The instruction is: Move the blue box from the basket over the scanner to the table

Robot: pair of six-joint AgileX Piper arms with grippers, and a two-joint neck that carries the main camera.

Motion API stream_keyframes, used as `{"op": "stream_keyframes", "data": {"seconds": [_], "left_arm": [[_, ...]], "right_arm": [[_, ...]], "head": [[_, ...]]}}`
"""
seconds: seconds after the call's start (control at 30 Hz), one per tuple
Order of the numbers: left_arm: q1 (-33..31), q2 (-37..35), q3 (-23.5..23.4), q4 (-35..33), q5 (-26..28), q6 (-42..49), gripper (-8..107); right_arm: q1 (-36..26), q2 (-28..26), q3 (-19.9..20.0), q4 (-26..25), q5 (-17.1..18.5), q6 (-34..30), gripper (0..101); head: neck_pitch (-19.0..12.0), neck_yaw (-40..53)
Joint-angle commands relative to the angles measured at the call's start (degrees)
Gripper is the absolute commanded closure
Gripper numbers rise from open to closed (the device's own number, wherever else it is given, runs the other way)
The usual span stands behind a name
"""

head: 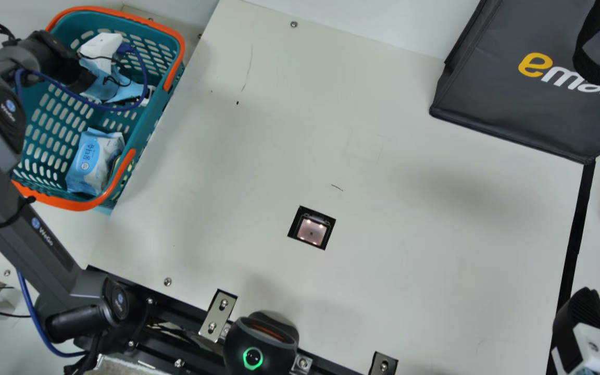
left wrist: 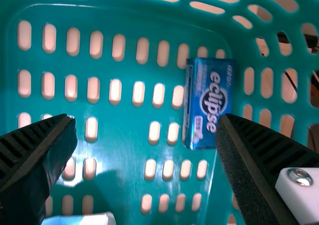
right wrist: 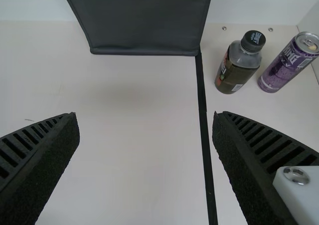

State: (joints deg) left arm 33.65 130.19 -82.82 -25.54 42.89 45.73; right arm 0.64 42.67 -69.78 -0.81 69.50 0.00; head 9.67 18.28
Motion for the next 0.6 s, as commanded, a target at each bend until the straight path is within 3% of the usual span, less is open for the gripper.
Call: {"op": "stream_keyframes", "data": {"seconds": [0.0,0.57], "left_arm": [[-0.3,0.9,-0.8,0.4,0.1,-0.6,9],[-2.7,6.3,-6.1,4.5,0.7,-5.1,9]], "right_arm": [[0.0,0.0,0.0,0.0,0.0,0.0,6],[0.0,0.0,0.0,0.0,0.0,0.0,6]], "head": [[-1.7,0.1],[-1.7,0.1]]}}
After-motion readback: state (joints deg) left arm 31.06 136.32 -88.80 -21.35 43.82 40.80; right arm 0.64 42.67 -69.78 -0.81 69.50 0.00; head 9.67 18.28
